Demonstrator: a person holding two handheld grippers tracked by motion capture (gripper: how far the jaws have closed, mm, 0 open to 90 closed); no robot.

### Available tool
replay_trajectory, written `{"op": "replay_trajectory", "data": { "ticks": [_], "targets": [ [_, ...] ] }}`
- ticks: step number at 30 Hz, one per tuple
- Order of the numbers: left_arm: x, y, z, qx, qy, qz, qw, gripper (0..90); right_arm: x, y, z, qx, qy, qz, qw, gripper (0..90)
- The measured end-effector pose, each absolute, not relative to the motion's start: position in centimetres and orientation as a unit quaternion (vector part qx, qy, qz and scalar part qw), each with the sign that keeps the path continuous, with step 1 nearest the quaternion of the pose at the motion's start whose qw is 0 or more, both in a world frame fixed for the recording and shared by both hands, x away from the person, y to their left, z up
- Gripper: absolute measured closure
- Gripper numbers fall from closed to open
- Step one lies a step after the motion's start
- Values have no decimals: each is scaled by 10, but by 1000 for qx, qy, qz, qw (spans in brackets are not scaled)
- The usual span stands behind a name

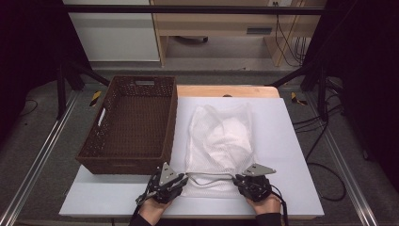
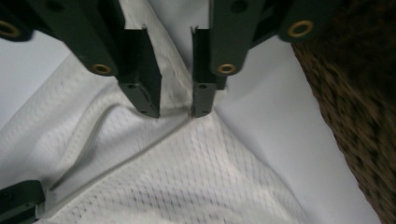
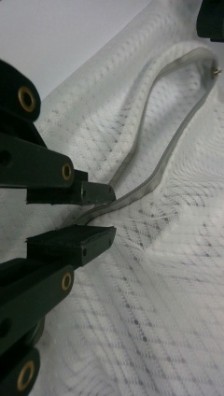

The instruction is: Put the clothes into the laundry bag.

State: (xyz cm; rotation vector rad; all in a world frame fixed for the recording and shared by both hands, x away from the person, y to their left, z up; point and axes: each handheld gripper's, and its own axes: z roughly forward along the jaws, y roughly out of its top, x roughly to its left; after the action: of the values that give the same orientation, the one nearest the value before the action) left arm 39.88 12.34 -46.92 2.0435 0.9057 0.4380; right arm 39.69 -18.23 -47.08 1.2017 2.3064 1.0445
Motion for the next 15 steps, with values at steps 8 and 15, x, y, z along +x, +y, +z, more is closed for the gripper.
{"op": "replay_trajectory", "data": {
  "ticks": [8, 15],
  "targets": [
    [430, 106, -461, 818, 379, 169, 398, 564, 390, -216, -451, 450, 772, 400, 204, 642],
    [453, 96, -476, 819, 421, 169, 352, 535, 395, -246, -457, 502, 741, 388, 219, 600]
  ]
}}
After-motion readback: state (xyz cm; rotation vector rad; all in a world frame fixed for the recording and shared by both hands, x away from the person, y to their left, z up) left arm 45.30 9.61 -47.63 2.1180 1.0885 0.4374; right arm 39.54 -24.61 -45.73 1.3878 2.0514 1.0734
